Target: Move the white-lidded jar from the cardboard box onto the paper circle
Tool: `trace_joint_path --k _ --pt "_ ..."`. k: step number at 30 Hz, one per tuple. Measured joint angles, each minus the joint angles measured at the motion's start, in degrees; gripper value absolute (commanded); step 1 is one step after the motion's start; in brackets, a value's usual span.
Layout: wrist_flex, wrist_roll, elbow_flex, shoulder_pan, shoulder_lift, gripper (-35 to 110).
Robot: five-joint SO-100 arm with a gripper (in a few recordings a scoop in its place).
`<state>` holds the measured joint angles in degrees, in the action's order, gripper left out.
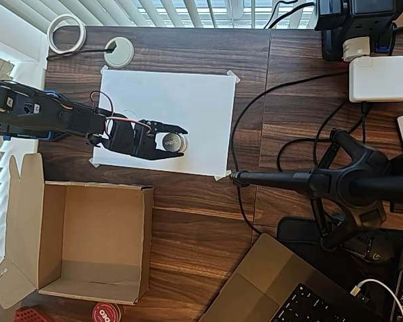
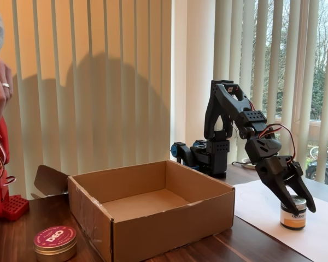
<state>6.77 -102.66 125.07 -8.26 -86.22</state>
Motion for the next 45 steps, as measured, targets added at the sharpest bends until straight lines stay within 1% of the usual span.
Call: trace_joint_path --k 9,13,20,23,27,32,36,42,45 --pt "0.0 0.0 -0.1 0.1 0.0 35" --pt "-0.2 0.5 -0.1 0.1 0.0 36" --pt "-5.4 0.5 0.4 0.1 -1.1 37" --pt "-6.8 2.6 1.0 0.4 -3.6 37" --pt "-7.1 8.9 2.2 2.4 -10.0 37" --pt "-8.5 18.4 8.4 4.7 -20.3 34" --pt "-9.2 28.2 17.8 7.7 -30.8 34" --pt "-9.2 44.3 34.5 10.1 -48.5 26" --pt "-6.8 53.3 41.7 11.5 -58.3 23"
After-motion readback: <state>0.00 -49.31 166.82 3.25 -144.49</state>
